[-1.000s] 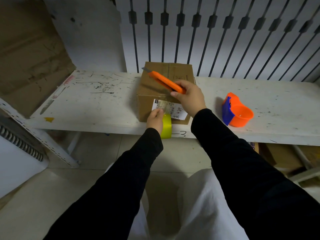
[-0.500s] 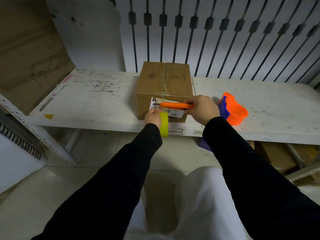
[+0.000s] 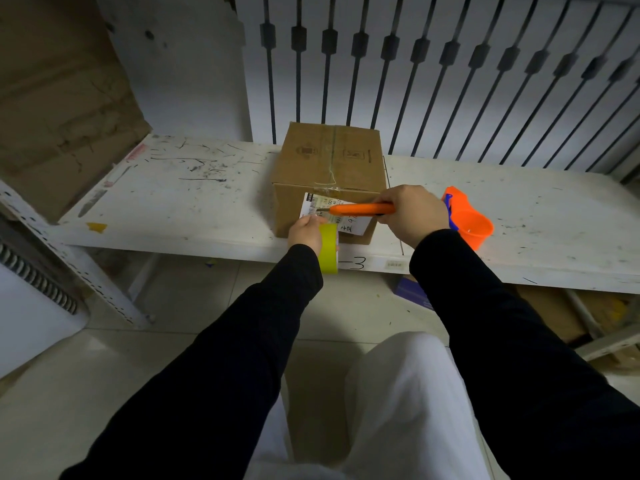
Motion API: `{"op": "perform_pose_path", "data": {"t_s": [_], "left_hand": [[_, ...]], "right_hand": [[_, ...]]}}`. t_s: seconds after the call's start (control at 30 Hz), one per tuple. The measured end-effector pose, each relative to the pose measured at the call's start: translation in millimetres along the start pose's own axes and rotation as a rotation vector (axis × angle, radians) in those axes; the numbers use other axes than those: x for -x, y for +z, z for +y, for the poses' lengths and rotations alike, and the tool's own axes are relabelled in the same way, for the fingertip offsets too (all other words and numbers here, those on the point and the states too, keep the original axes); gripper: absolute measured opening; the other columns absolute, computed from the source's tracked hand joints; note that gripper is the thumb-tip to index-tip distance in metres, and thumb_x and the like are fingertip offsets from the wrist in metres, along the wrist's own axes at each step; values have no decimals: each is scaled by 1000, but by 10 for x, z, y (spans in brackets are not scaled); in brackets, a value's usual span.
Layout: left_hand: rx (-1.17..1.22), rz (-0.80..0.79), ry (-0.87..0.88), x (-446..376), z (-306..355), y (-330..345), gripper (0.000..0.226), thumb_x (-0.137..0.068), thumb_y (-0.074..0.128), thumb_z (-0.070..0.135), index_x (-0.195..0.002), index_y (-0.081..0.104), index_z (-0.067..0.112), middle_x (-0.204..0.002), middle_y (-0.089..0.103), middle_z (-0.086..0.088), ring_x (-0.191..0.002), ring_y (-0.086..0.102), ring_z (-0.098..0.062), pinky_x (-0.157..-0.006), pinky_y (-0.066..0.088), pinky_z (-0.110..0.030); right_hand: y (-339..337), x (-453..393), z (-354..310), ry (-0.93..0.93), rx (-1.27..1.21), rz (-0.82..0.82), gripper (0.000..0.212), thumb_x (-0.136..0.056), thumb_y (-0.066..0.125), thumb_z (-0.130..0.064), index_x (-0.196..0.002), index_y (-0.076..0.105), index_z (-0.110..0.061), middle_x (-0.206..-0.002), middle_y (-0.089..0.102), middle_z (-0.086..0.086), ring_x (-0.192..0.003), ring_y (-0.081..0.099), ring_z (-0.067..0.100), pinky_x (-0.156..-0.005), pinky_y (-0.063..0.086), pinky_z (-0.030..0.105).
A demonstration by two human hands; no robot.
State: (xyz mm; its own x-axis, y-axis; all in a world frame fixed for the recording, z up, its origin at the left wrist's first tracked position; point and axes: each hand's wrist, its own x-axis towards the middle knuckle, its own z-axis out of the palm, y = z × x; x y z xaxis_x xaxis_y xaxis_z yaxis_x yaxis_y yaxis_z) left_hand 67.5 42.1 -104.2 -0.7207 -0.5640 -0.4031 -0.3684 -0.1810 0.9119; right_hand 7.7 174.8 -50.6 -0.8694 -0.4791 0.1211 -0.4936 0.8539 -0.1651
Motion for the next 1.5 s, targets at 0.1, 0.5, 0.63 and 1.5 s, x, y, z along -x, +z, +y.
{"op": "perform_pose_path", "data": {"t_s": [0.1, 0.5, 0.63, 1.5], "left_hand": [[-8, -22, -2, -14, -17, 6, 36, -99, 38, 23, -126, 56, 8, -132, 54, -14, -120, 51, -31, -98, 43, -36], [-72, 37, 73, -64, 8, 53, 34, -99, 39, 17, -126, 54, 4, -136, 53, -13, -125, 47, -28, -102, 37, -31], [-77, 49, 71, -77, 18, 69, 34, -98, 39, 16, -125, 56, 3, -134, 54, -14, -123, 48, -29, -102, 37, -31], [-68, 46, -8, 17, -213, 111, 31, -95, 47, 15, -120, 59, 2, -129, 59, -15, -118, 53, -31, -99, 40, -33]], "right_hand": [[-7, 6, -17, -9, 43, 6, 21, -88, 53, -18, -103, 67, -25, -97, 69, 3, -86, 63, 25, -69, 48, 34], [-4, -20, -210, -70, 251, 85, 24, -88, 45, -6, -100, 63, -17, -85, 59, 6, -75, 49, 25, -71, 36, 34], [-50, -20, -259, -114, 296, 105, 26, -88, 44, -4, -101, 62, -15, -98, 65, 10, -94, 59, 30, -80, 40, 37], [166, 103, 72, 294, -619, -217, 30, -78, 71, -32, -92, 64, -7, -82, 62, 6, -74, 56, 18, -69, 47, 28]]}}
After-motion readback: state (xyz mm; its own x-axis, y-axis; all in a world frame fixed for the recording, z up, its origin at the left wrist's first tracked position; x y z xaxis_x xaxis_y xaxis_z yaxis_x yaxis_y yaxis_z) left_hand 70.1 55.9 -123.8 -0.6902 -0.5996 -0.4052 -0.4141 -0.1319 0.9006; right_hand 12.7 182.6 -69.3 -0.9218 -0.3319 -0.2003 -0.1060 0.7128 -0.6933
